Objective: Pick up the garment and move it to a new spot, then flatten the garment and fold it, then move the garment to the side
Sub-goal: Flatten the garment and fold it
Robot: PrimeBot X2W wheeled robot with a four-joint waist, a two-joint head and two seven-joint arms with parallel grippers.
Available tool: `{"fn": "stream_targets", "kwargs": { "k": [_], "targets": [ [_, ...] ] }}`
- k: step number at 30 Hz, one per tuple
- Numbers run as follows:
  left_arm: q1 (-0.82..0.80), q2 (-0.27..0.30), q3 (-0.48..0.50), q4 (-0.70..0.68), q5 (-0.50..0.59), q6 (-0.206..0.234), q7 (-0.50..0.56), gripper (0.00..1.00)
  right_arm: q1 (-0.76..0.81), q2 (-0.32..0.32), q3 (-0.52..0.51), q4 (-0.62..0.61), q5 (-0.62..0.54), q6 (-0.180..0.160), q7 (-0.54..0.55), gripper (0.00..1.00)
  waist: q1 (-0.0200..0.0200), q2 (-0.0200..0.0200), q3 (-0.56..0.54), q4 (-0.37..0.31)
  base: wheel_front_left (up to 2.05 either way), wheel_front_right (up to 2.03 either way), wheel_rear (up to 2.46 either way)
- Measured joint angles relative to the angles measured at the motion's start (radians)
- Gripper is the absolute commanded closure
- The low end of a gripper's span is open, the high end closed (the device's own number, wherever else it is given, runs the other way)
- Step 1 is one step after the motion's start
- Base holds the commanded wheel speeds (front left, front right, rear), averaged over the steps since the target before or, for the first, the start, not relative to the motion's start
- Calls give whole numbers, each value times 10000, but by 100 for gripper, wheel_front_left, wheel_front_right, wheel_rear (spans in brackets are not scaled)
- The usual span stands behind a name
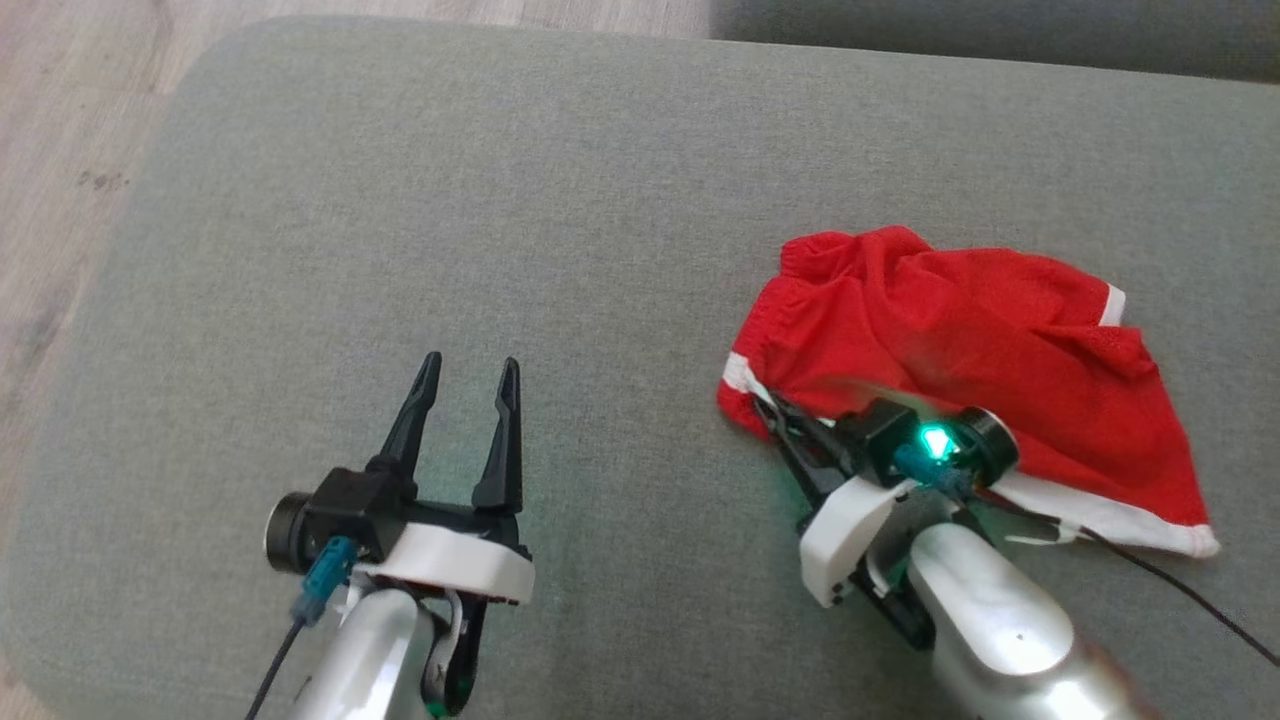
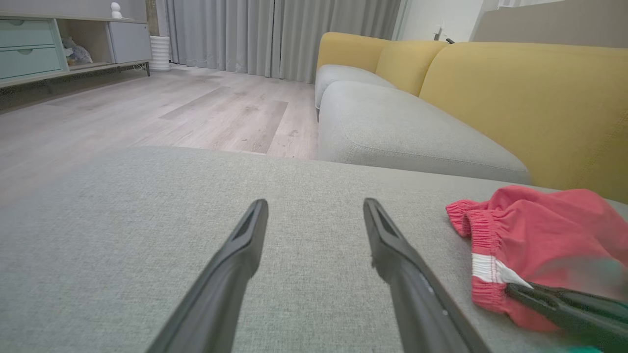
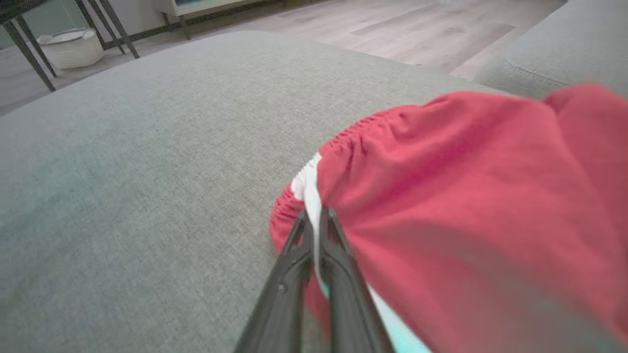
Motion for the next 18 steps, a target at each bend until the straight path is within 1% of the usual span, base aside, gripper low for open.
{"fn": "stream_targets", "kwargs": {
  "k": [8,14,15,16,18],
  "targets": [
    [-17,-4,125,63,4,31,0,0,-15,159,965,-2,581,0,-345,100,-1,0,-254,-302,0,0,0],
    [-3,-4,201,144,19,-2,0,0,190,196,1726,-288,1035,0,-431,100,-2,0,-536,-600,0,0,0],
    [-1,-4,219,155,27,-4,0,0,273,196,1793,-313,1058,0,-435,59,-2,0,-567,-658,0,0,0],
    [7,-6,244,182,61,-6,0,0,348,194,1806,-316,1057,0,-464,0,-2,0,-596,-716,0,0,0],
    [35,-6,303,205,121,-8,0,0,462,180,1776,-357,1057,0,-489,0,-2,0,-655,-833,0,0,0]
  ]
}}
